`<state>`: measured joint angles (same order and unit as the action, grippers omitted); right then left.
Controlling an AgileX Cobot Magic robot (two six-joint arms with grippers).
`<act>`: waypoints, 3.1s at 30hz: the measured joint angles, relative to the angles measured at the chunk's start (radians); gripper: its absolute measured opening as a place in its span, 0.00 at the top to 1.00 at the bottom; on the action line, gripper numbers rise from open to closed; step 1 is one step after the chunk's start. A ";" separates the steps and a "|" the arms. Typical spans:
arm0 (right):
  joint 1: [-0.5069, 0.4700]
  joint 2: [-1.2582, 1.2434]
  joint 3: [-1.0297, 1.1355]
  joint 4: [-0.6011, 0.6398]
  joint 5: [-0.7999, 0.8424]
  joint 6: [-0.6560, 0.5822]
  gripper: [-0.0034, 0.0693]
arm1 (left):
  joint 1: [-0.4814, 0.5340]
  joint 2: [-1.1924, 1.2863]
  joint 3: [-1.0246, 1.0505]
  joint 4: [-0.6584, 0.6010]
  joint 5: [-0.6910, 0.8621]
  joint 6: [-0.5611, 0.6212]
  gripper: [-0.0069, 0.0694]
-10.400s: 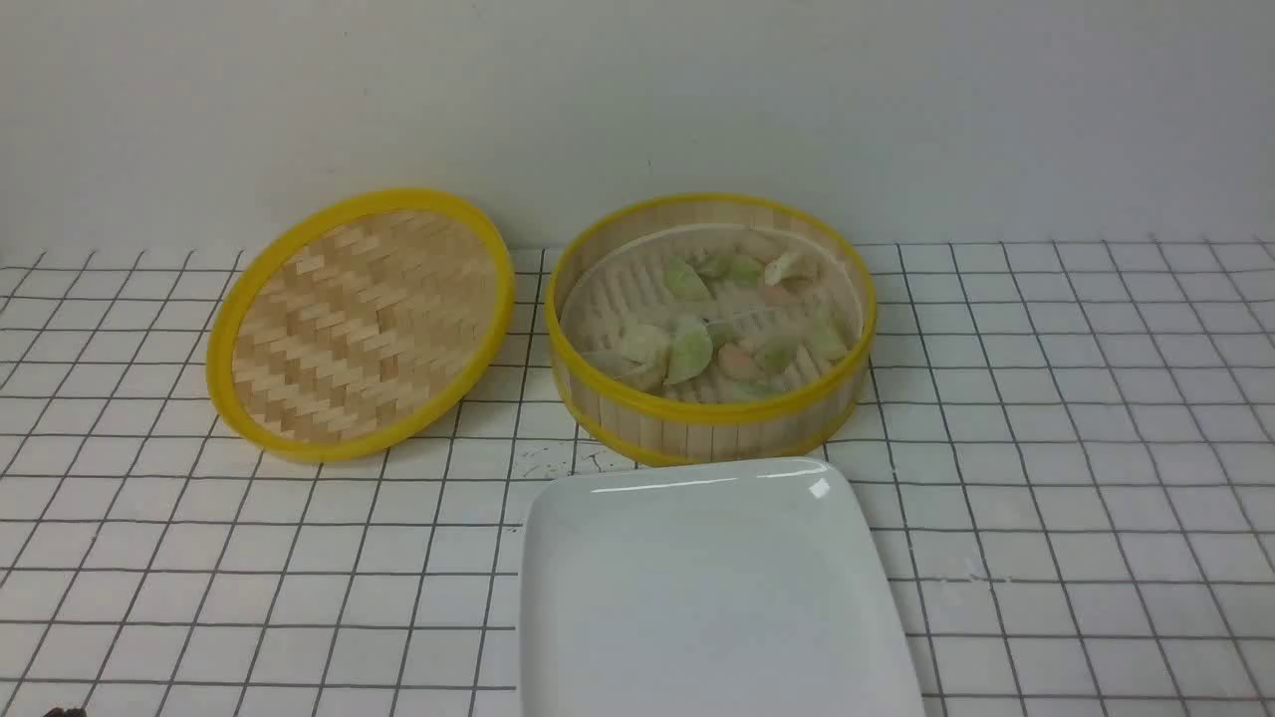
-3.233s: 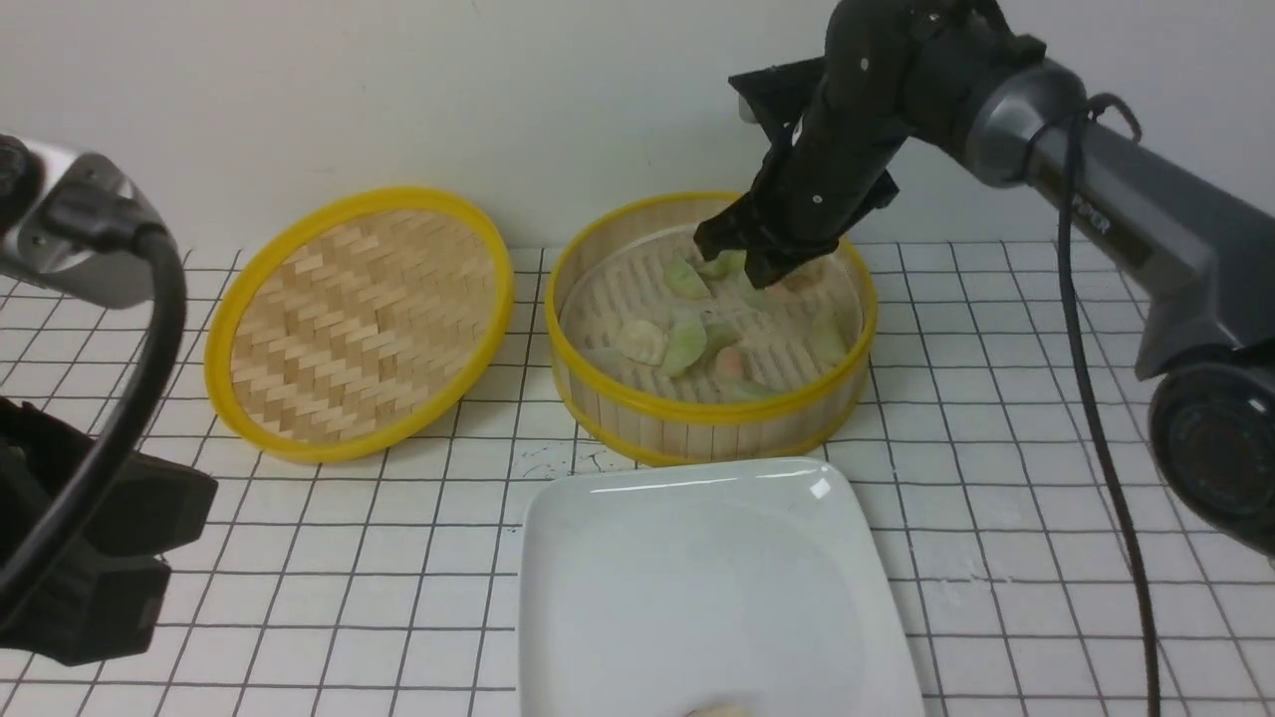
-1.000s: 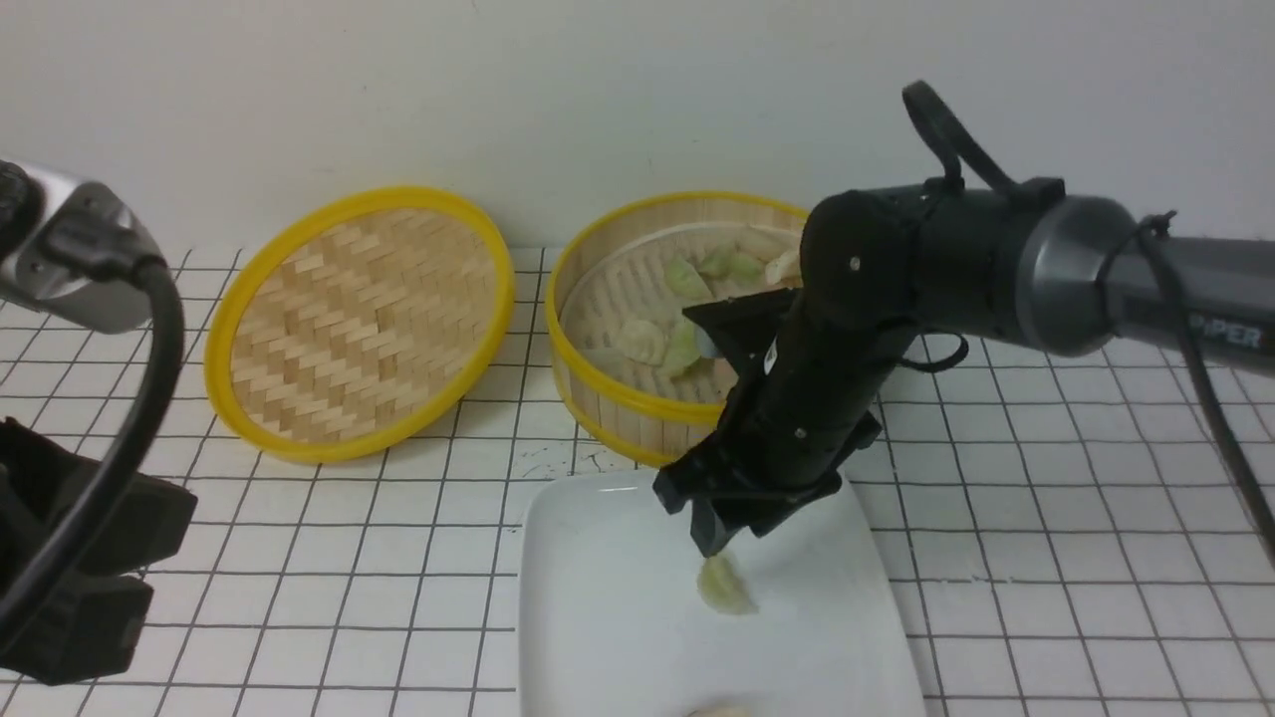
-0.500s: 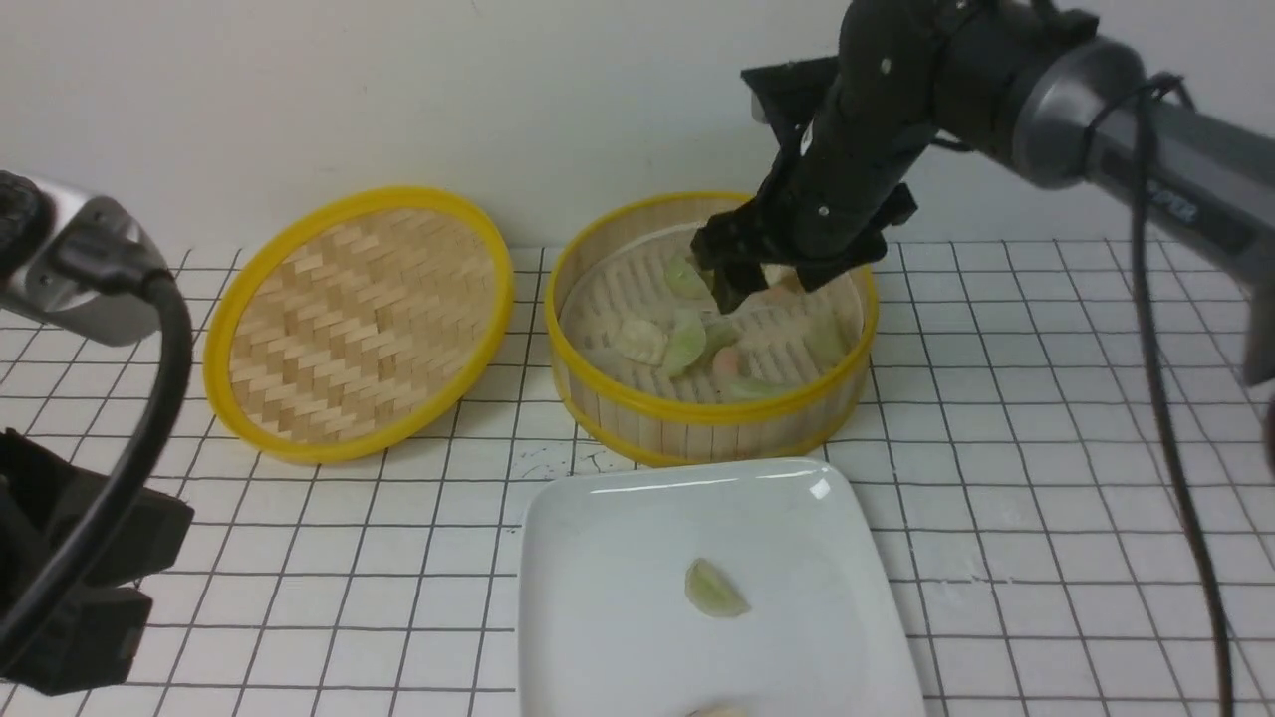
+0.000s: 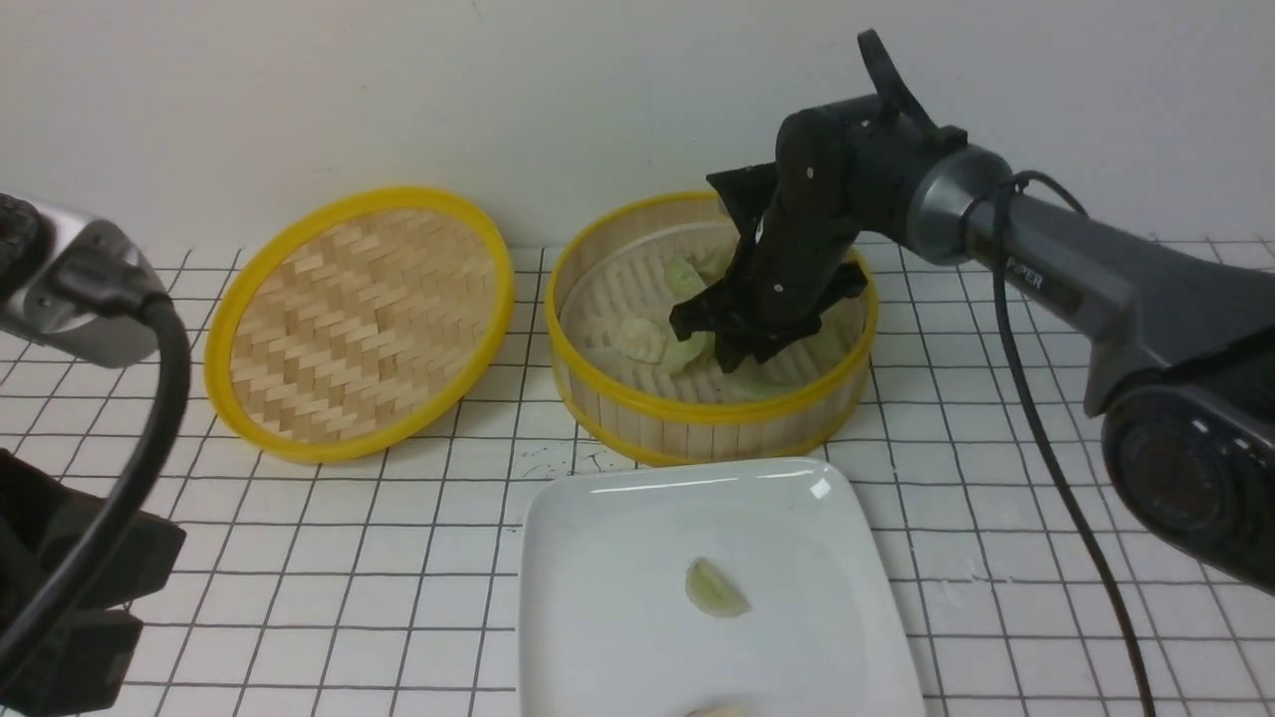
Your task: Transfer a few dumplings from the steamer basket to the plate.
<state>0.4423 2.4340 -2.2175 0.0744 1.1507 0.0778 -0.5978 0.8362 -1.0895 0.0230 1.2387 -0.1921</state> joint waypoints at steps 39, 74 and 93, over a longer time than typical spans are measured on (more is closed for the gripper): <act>0.154 -0.576 0.800 0.057 -0.071 0.024 0.38 | 0.000 0.000 0.000 0.005 -0.042 0.003 0.92; 0.154 -2.450 1.780 -0.585 -0.750 0.580 0.97 | 0.001 0.003 0.002 -0.023 -0.328 0.000 0.92; 0.154 -2.450 1.788 -0.599 -0.763 0.602 0.97 | 0.001 -0.411 0.293 -0.148 -0.524 -0.009 0.92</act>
<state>0.5967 -0.0164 -0.4293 -0.5242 0.3877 0.6794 -0.5971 0.4256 -0.7964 -0.1248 0.7143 -0.2006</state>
